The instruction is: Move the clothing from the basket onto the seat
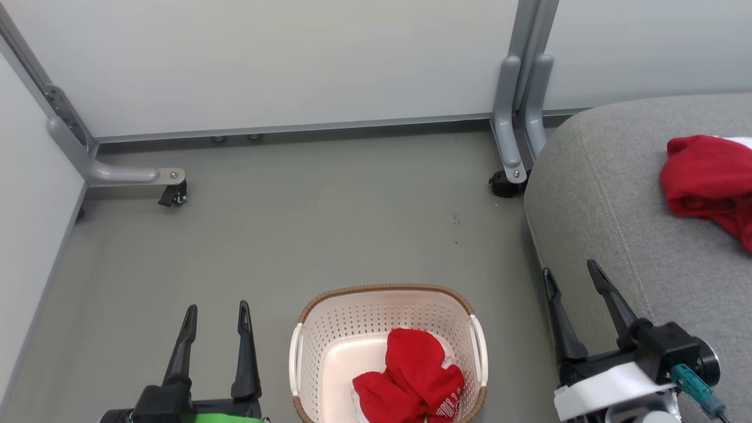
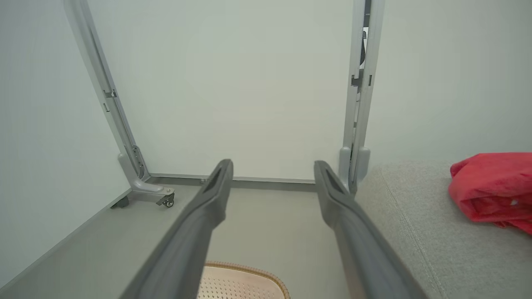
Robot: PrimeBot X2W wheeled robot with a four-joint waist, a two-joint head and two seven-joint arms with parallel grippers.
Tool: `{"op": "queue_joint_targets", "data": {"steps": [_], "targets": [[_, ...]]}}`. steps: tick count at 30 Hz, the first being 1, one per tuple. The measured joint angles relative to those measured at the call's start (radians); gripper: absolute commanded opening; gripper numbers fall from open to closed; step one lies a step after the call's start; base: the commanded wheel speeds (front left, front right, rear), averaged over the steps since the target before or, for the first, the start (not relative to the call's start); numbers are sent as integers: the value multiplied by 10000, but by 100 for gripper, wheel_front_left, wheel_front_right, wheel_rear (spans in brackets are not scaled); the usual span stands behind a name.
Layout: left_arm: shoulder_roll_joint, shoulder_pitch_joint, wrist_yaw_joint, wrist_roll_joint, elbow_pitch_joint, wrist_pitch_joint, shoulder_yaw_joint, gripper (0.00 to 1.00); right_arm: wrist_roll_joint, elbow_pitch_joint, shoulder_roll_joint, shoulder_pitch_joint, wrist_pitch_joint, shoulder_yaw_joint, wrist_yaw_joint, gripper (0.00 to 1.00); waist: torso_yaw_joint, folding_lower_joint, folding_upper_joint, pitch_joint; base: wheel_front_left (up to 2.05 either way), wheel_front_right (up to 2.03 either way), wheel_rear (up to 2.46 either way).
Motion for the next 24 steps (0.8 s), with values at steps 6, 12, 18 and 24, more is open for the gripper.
{"op": "queue_joint_targets", "data": {"steps": [6, 12, 18, 24], "targets": [[-4, 215, -249, 31, 159, 0, -127, 100, -42, -71, 111, 687, 0, -249, 0, 100, 46, 0, 0, -283, 0, 0, 0], [-4, 230, -355, 69, 313, 0, -169, 100, -42, -6, 169, 709, 0, -201, 0, 100, -63, 0, 0, -330, 0, 0, 0], [-6, 235, -366, 84, 393, 0, -155, 100, -40, 48, 203, 691, 0, -107, 0, 100, -154, 0, 0, -325, 0, 0, 0], [-6, 234, -368, 84, 464, 0, -157, 100, -42, 67, 211, 667, 0, -48, 0, 100, -227, 0, 0, -316, 0, 0, 0]]}}
